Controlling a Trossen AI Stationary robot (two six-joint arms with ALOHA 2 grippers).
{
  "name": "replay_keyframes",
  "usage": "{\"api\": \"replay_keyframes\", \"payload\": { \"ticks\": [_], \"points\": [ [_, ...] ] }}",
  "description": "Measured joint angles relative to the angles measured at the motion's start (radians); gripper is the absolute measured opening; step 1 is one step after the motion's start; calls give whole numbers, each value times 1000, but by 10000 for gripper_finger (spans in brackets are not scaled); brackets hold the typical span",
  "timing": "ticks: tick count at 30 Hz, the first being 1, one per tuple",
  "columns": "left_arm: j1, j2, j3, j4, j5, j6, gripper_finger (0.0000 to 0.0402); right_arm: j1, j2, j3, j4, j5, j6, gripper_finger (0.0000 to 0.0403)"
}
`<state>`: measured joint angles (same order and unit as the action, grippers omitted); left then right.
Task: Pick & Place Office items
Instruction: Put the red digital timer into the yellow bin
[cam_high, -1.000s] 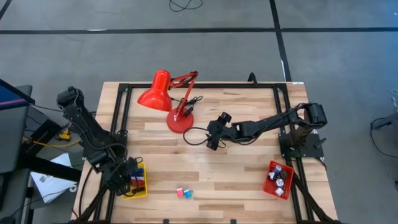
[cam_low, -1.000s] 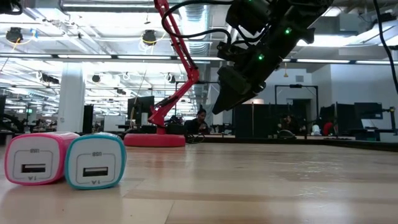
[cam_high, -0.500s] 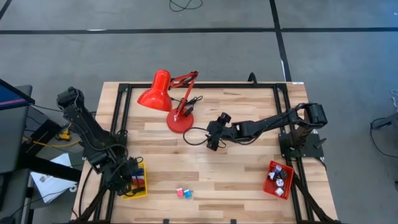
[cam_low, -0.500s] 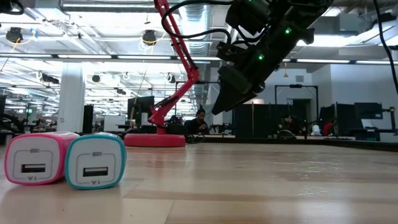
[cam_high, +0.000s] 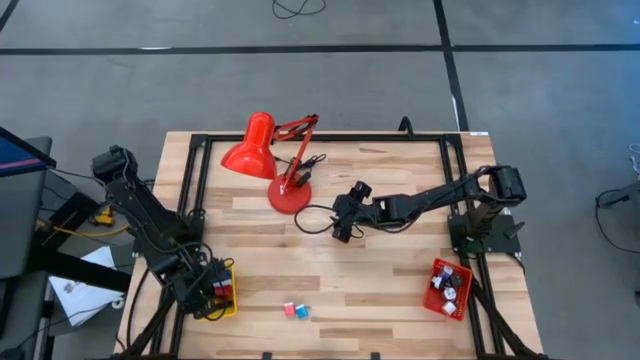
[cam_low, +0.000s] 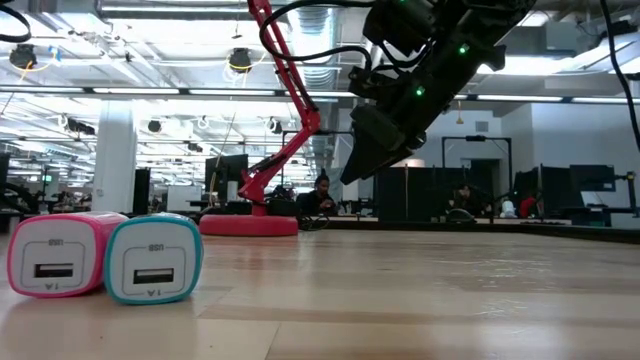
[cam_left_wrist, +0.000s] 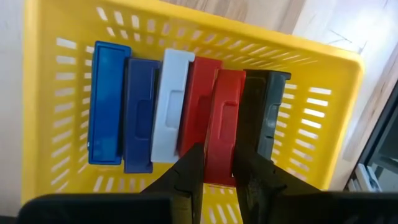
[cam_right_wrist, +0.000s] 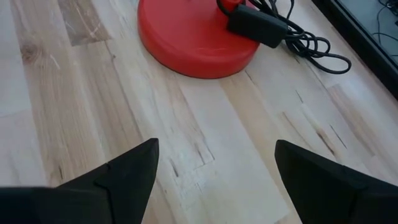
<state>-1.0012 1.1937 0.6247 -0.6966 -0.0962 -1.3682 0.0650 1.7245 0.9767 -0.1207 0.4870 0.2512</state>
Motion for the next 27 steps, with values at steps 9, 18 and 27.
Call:
{"api": "replay_keyframes", "payload": {
  "ticks": [9, 18, 27],
  "points": [
    [0, 7, 0, 31, -73, 2, 61, 0, 0, 0, 0, 0, 0, 313],
    [0, 47, 1, 53, -74, 2, 61, 0, 0, 0, -1, 0, 0, 313],
    [0, 47, 1, 64, -96, 2, 94, 0, 0, 0, 0, -15, 0, 313]
  ]
}}
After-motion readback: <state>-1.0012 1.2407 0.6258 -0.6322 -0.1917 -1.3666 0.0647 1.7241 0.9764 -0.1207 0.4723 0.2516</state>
